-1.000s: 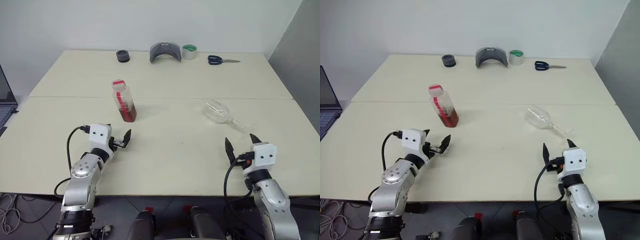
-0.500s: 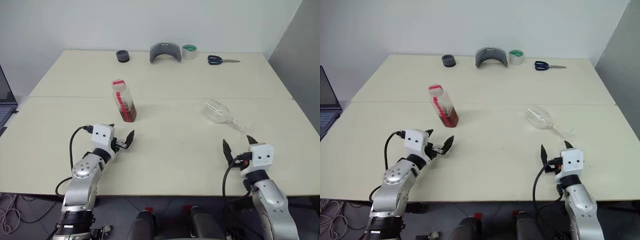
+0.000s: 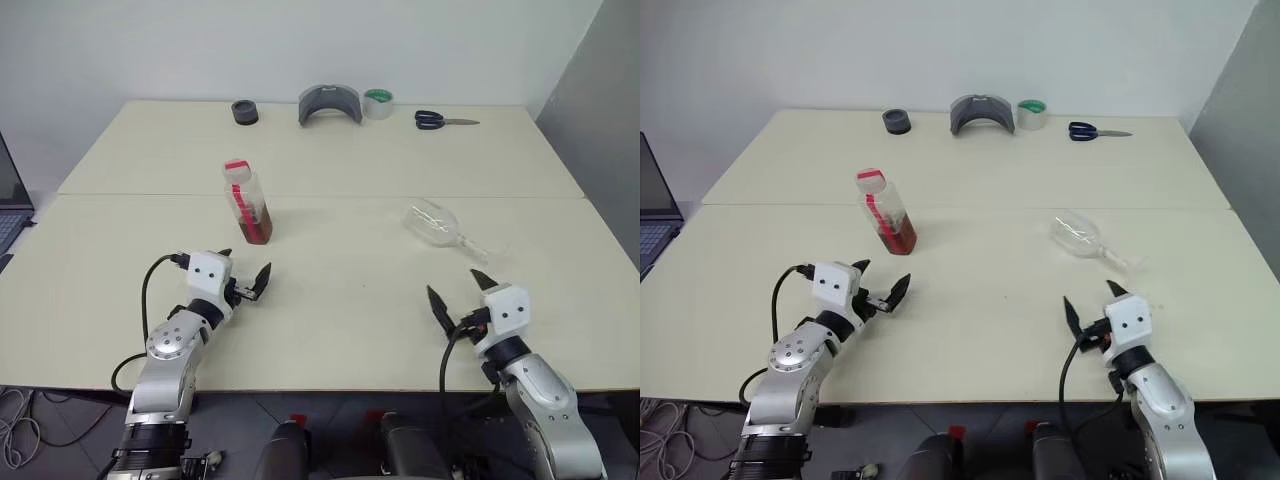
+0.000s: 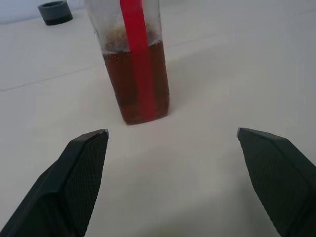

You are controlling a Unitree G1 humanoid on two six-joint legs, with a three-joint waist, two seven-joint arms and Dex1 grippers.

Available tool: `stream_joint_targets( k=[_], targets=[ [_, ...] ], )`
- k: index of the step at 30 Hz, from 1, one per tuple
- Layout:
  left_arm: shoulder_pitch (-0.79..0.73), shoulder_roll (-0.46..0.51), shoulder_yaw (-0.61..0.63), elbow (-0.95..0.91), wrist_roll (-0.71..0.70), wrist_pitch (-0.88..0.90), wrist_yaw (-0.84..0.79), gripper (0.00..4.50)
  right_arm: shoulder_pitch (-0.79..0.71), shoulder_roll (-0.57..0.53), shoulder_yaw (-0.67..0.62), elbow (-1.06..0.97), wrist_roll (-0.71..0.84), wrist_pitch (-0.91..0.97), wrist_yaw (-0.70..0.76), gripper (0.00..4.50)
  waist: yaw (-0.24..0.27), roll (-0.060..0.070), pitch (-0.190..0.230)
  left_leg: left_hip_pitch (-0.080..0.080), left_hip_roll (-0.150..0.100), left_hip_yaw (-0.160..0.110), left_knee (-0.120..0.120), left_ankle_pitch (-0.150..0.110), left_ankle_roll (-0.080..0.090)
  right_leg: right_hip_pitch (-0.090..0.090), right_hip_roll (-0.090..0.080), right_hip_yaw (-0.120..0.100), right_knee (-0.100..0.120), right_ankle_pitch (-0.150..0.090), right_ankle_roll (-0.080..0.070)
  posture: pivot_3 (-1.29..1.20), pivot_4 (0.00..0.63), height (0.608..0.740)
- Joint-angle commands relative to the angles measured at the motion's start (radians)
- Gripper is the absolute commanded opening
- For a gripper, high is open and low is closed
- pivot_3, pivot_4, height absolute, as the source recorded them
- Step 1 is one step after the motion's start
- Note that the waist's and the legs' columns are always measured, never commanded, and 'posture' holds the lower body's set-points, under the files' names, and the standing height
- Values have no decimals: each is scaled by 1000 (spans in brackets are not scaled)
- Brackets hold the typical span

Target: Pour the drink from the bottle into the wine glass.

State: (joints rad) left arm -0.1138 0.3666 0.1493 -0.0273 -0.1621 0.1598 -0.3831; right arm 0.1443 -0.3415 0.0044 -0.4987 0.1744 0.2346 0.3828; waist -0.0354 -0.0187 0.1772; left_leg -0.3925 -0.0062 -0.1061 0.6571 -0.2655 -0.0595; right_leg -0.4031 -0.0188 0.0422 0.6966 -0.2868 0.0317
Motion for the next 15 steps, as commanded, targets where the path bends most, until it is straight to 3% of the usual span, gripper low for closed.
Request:
stream_joint_targets(
  k=[1,7,15],
  targets=[
    [-36,5,41,4,-27,9,15,4485,-104,-55,-6,-108,168,142,105,4500,1,0,0,0,0,0,0,0,0,0,0,0,0,0,0,0,150,740],
    [-103,7,58,11,-40,52,43,4485,-221,-124,6,-109,266,258,180,4500,4,-1,0,-2,-1,-2,1,0,0,0,0,-2,-1,0,0,0,150,740],
    [-177,2,40,36,-27,97,61,4485,-260,-159,16,-61,311,252,271,4500,3,-1,0,-2,-1,-2,1,0,0,0,0,-2,-1,0,0,0,150,740]
  ],
)
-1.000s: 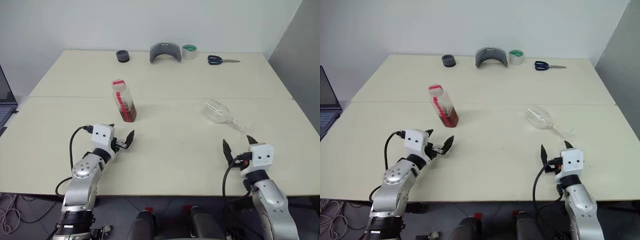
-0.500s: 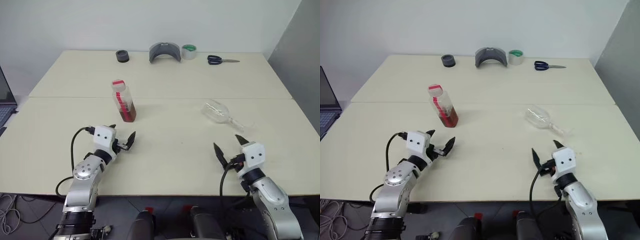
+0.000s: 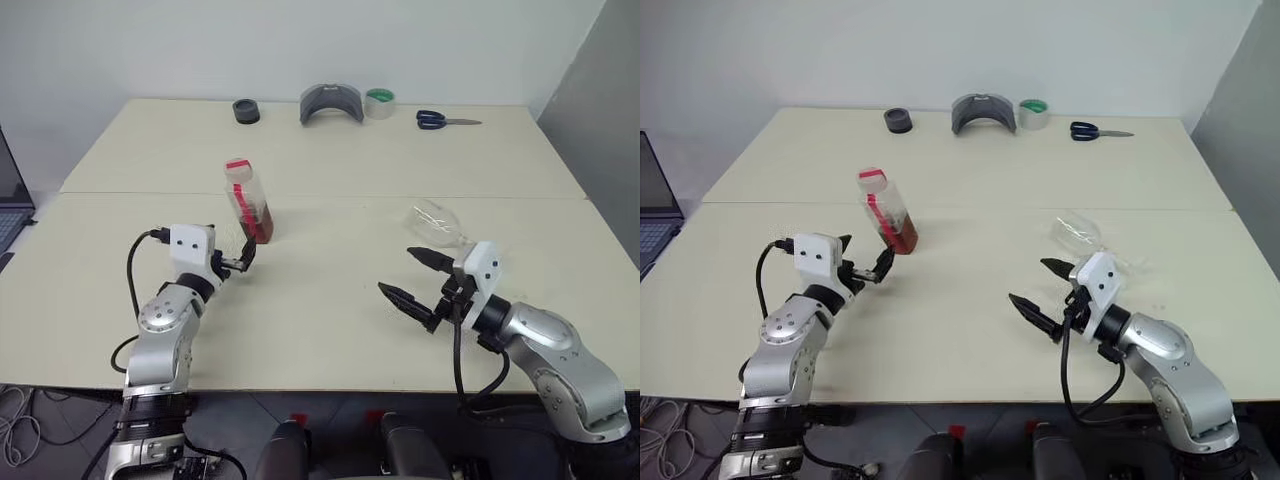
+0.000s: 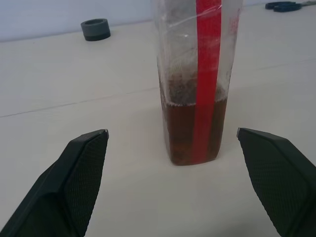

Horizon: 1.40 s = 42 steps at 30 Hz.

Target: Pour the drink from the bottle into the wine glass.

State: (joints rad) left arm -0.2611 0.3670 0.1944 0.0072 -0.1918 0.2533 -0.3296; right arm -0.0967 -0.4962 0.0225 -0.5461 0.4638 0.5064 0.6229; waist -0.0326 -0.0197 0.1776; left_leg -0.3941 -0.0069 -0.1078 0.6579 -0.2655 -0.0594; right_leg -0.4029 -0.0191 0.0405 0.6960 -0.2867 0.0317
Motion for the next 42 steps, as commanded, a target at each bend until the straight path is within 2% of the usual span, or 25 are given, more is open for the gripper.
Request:
stream_joint_targets(
  k=[1,24,42],
  targets=[
    [-39,0,-11,8,7,1,8,4485,-21,-1,3,-14,23,-20,34,4500,0,0,0,0,0,0,0,0,0,0,0,0,0,0,0,0,150,740],
    [-292,-51,-61,180,66,0,107,4485,-127,4,15,-56,67,78,-7,4500,1,-1,0,-1,-1,0,1,0,0,-1,0,0,0,0,0,0,150,740],
    [-351,-50,-71,185,73,50,148,4485,-155,-12,15,-50,79,99,-9,4500,1,-1,0,-2,-1,0,1,0,0,-1,0,0,0,0,0,0,150,740]
  ],
)
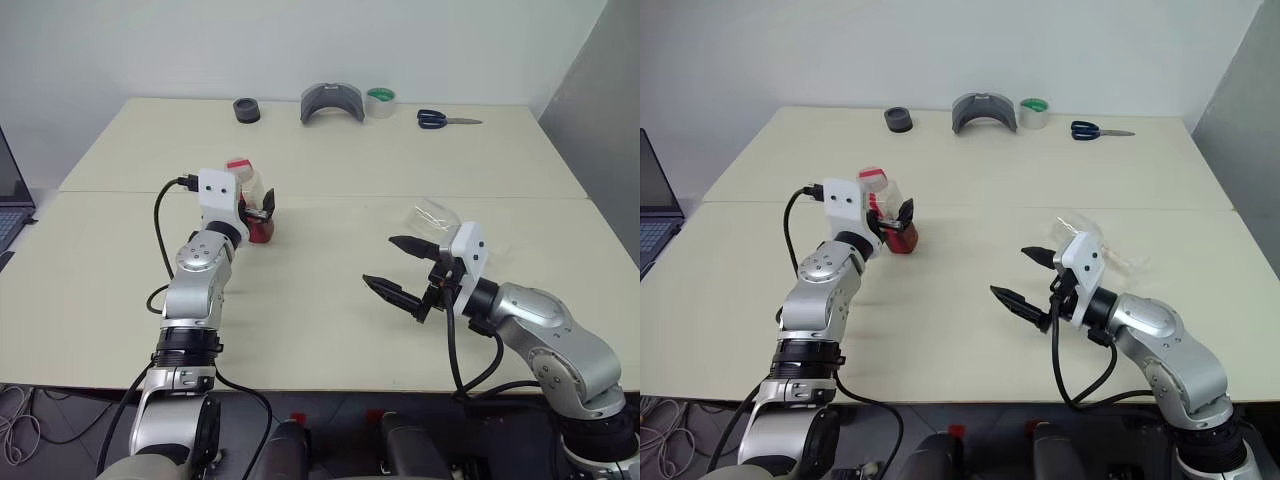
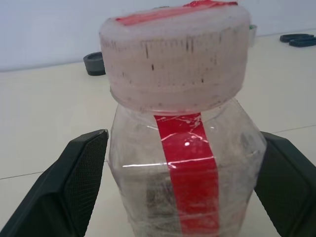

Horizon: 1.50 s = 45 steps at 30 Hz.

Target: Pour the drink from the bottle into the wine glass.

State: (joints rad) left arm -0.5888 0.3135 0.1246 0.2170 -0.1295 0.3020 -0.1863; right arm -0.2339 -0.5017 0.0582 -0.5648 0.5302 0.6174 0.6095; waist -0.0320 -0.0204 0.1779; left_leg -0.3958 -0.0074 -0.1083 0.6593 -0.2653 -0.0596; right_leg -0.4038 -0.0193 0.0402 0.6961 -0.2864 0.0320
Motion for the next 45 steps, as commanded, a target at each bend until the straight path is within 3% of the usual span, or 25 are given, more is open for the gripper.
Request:
stream_joint_targets(
  k=[1,14,22,23,33,40,45],
  targets=[
    [-24,3,-4,-26,13,3,5,4485,-16,-6,-21,-31,11,-14,5,4500,0,0,0,0,0,0,0,0,0,0,0,0,0,0,0,0,150,740],
    [-40,0,-14,-27,38,1,10,4485,3,-14,-18,-32,8,-21,15,4500,0,0,0,0,0,0,0,0,0,0,0,0,0,0,0,0,150,740],
    [-36,-3,-10,-35,40,3,9,2046,3,-15,-19,-30,9,-23,19,4500,0,0,0,0,0,0,0,0,0,0,0,0,0,0,0,0,150,740],
    [-36,-5,-9,-36,38,0,6,1894,2,-15,-19,-30,8,-23,19,4500,0,0,0,0,0,0,0,0,0,0,0,0,0,0,0,0,150,740],
    [9,-31,-28,-102,-83,-61,-191,1848,-9,-18,-43,-55,11,-24,9,4500,1,0,0,-1,0,0,1,0,0,0,0,0,0,0,0,0,150,740],
    [21,49,-137,-140,-194,35,-544,1833,-75,-30,-90,-125,25,23,-56,4500,-1,0,0,-1,0,0,0,0,0,-1,1,0,0,0,0,0,150,740],
    [-55,86,-215,-70,-198,-26,-773,1830,-195,31,-38,-148,33,139,-173,4500,-1,0,0,-1,0,0,0,0,0,-1,1,0,0,0,0,0,150,740]
  ],
)
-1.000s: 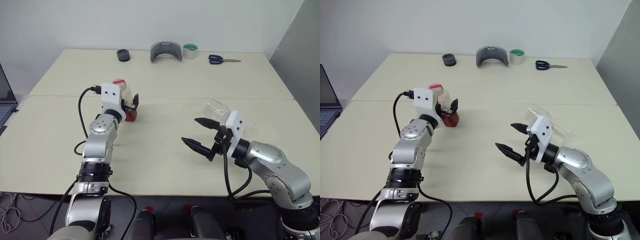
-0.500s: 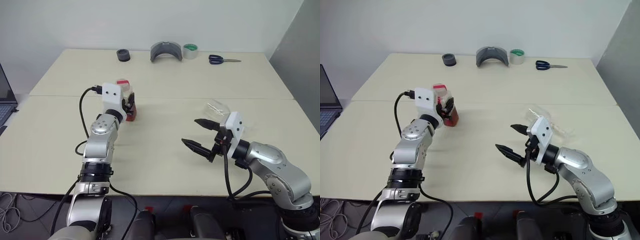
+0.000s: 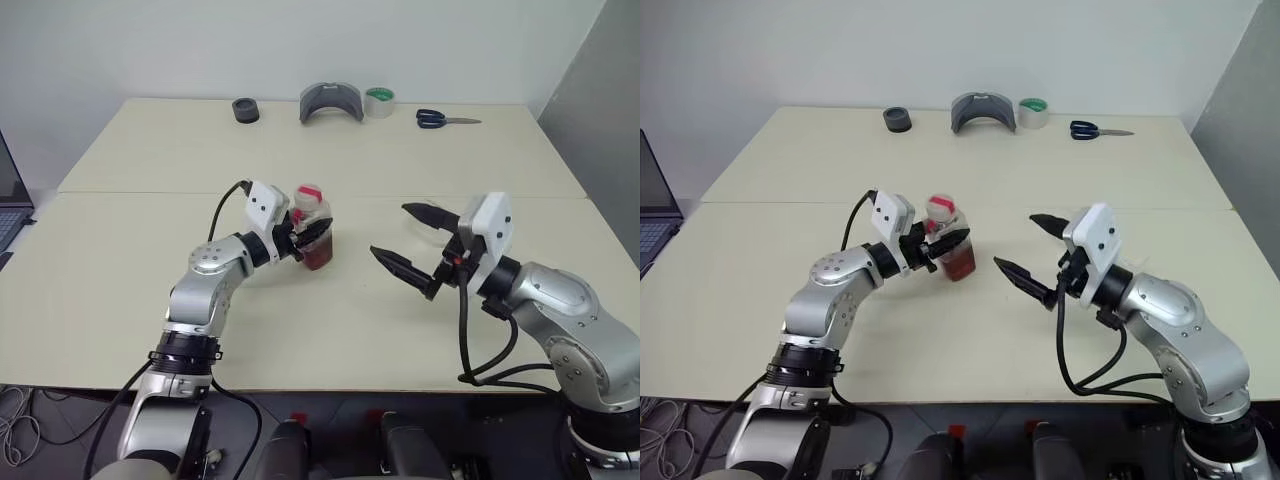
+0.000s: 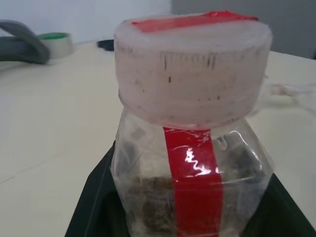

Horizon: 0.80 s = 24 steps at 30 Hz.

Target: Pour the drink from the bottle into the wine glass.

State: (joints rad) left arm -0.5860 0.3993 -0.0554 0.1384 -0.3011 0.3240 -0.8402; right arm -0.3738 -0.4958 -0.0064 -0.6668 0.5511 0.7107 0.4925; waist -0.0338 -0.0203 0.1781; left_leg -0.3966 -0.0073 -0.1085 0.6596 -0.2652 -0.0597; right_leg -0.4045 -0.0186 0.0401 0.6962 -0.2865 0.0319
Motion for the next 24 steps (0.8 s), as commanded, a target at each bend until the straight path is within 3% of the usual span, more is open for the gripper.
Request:
stream_joint_targets(
  k=[1,8,16,24],
  targets=[
    [-71,-2,-40,24,-28,-55,-144,1828,-73,37,46,-40,0,51,-67,4500,1,0,0,0,0,0,0,0,0,0,0,0,0,0,0,0,150,740],
    [-118,-30,-84,83,-19,-103,-259,1825,-140,116,174,9,-92,99,-157,4500,-1,0,0,-1,0,0,0,0,0,-1,0,0,0,0,0,0,150,740],
    [-127,-32,-85,102,-11,-119,-299,1825,-197,201,194,74,-150,130,-229,4500,-2,0,0,-1,0,0,0,0,0,-1,0,0,0,0,0,0,150,740],
    [-127,-25,-83,97,-2,-123,-306,1824,-204,207,192,92,-159,161,-214,4500,-2,0,0,-1,0,0,0,0,0,-1,0,0,0,0,0,0,150,740]
  ],
)
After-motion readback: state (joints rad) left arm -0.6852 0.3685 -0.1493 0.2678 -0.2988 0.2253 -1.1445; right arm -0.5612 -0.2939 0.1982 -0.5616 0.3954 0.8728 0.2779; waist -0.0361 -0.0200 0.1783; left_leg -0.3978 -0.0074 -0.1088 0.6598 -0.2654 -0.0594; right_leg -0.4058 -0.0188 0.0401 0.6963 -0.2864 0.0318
